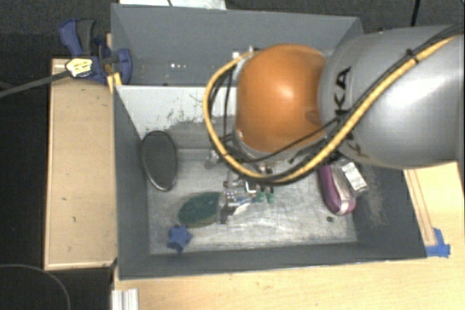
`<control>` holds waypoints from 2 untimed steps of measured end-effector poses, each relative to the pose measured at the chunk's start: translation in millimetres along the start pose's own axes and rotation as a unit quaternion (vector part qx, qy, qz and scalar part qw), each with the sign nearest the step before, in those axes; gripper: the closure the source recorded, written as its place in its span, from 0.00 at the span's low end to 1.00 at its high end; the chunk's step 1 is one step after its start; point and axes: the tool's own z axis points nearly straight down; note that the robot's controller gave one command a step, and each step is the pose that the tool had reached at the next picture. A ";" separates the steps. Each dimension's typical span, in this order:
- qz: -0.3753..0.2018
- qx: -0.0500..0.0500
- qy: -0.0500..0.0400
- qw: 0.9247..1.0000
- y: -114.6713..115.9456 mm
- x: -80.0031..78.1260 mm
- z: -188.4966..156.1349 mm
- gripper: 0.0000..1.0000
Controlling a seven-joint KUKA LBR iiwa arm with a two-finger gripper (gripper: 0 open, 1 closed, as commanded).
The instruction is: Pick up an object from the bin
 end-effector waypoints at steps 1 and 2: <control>-0.026 -0.001 -0.004 1.000 2.8 0.2 145.3 0.00; -0.022 -0.002 -0.006 1.000 3.2 -1.3 142.1 1.00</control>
Offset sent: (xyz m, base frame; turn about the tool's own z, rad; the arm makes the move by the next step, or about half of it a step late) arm -0.0017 0.0028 -0.1438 -0.0540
